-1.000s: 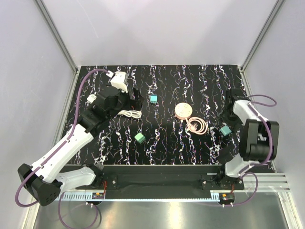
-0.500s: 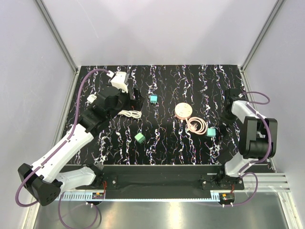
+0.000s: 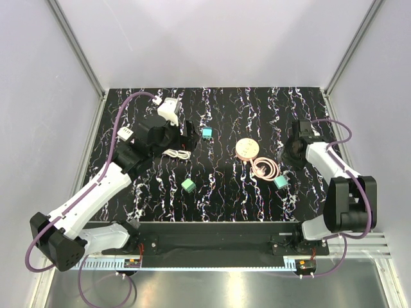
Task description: Insert the plug
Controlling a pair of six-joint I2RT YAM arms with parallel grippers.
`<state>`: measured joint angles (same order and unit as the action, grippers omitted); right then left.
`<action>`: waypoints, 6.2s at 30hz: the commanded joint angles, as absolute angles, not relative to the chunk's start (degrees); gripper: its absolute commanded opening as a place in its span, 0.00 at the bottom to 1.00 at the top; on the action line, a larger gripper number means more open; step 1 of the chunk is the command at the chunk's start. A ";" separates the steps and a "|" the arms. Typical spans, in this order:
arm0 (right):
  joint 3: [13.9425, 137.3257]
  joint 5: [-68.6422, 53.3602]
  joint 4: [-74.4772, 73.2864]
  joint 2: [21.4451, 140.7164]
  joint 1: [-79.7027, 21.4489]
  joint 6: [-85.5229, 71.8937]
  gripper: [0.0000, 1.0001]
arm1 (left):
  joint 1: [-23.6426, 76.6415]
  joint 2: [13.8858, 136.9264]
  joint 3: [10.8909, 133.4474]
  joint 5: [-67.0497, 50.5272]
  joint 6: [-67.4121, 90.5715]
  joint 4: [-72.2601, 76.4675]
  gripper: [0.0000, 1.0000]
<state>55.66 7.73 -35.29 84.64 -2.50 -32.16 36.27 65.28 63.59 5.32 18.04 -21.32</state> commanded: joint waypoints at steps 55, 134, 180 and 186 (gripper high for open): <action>65.92 -10.27 -48.60 55.02 3.60 -34.98 0.77 | 60.46 98.51 79.89 -4.40 -10.00 -23.73 0.85; 50.80 -42.28 -35.25 50.53 -13.88 -39.73 0.64 | 66.44 74.18 59.59 -6.94 3.69 -2.11 0.00; 71.36 5.96 -40.34 77.94 -19.60 -42.97 0.00 | 36.84 64.94 70.05 5.09 17.66 -26.80 0.99; 78.57 13.97 -42.19 89.81 -19.60 -45.53 0.00 | 36.04 62.41 61.36 6.95 16.61 -21.89 0.99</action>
